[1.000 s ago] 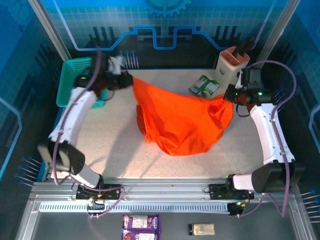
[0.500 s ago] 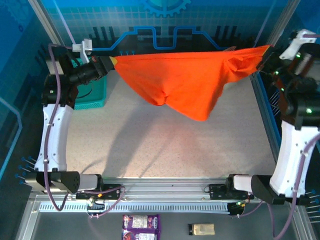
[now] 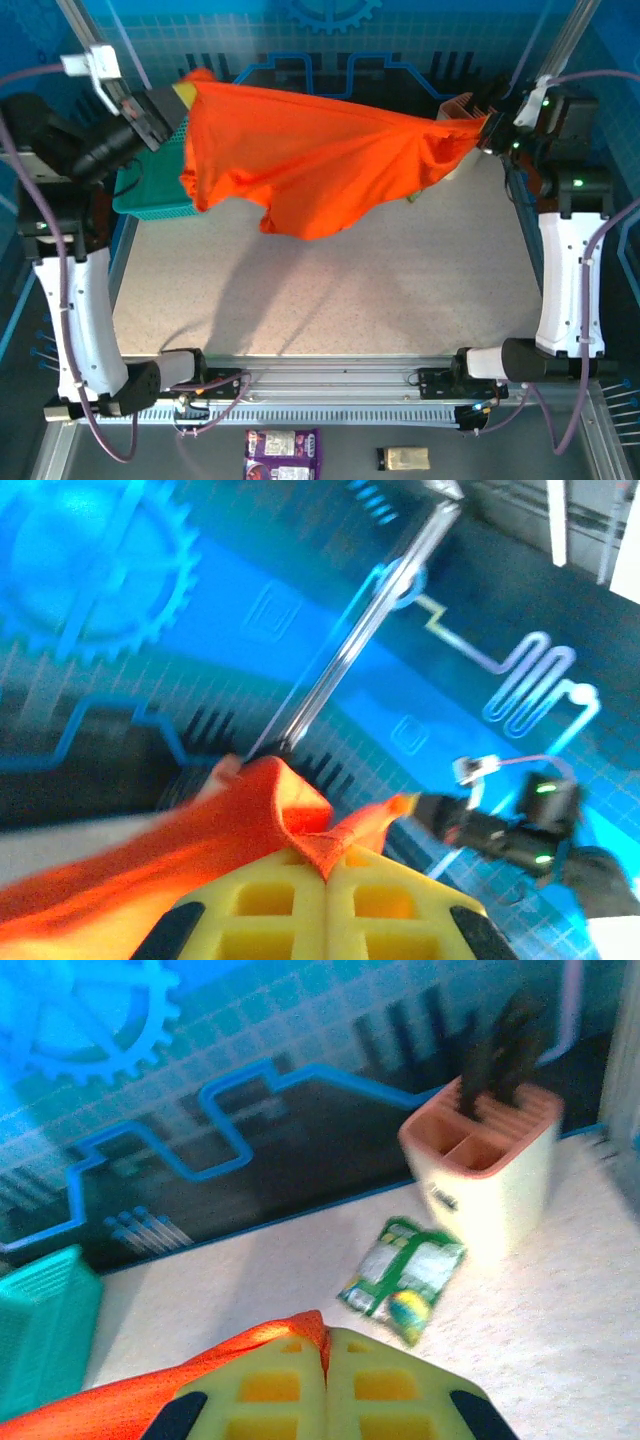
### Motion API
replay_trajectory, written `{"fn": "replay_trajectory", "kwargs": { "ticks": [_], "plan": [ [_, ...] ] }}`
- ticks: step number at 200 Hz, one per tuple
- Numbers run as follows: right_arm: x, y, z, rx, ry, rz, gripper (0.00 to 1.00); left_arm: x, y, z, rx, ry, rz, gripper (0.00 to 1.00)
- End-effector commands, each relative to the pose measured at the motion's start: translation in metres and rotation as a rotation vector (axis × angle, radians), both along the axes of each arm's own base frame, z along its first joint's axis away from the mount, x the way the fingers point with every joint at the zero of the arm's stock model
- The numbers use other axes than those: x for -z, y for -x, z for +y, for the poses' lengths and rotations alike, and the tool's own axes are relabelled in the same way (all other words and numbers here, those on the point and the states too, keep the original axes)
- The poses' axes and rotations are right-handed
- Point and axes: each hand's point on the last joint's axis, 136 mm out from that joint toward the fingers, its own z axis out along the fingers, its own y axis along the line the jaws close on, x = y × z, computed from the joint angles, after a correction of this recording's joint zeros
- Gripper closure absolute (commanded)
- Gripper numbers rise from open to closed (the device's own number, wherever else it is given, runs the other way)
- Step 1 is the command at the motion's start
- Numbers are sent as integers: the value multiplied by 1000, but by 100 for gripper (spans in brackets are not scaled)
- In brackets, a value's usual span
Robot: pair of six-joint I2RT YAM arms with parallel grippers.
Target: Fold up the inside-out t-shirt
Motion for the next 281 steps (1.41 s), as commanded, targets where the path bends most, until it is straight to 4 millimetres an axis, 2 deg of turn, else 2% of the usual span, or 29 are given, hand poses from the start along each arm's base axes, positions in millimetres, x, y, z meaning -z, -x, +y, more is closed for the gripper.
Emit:
{"fn": "replay_trajectory", "kwargs": {
  "ticks": [1, 11, 24, 54, 62, 71, 101, 137, 163, 188, 214, 229, 238, 259, 281],
  "plan": [
    [-94, 74, -48, 249, 219, -215, 100, 111, -74, 16, -34, 86, 301, 100],
    [-98, 76, -46, 237, 225, -224, 100, 125, -75, 17, -38, 94, 324, 100],
    [-83, 64, -33, 167, 177, -196, 100, 119, -74, 19, -43, 87, 316, 100],
    [-20, 25, 2, 24, 57, -82, 100, 55, -52, 25, -96, -9, 188, 100],
    [-13, 21, 5, 21, 55, -74, 100, 47, -49, 24, -90, -19, 180, 100],
    [-8, 20, 3, 30, 60, -65, 100, 47, -51, 24, -83, -15, 185, 100],
    [-26, 28, -4, 60, 106, -112, 100, 65, -54, 23, -76, -2, 221, 100],
    [-45, 39, 8, -2, 88, -171, 100, 62, -43, 31, -134, -28, 210, 100],
    [-60, 62, 14, -35, 76, -224, 100, 48, -22, 38, -206, -63, 173, 100],
    [-77, 86, 19, -63, 65, -284, 100, 30, 0, 35, -217, -65, 116, 100],
    [-88, 95, 24, -91, 53, -315, 100, 22, 10, 31, -200, -49, 95, 100],
    [-84, 83, 26, -101, 47, -294, 100, 28, -2, 33, -196, -47, 116, 100],
    [-76, 67, 27, -104, 45, -265, 100, 37, -15, 35, -191, -46, 144, 100],
    [-46, 19, 28, -108, 46, -175, 100, 77, -67, 39, -158, -32, 253, 100],
    [5, -42, 30, -116, 48, -49, 100, 132, -128, 36, -116, -55, 382, 100]
  ]
}}
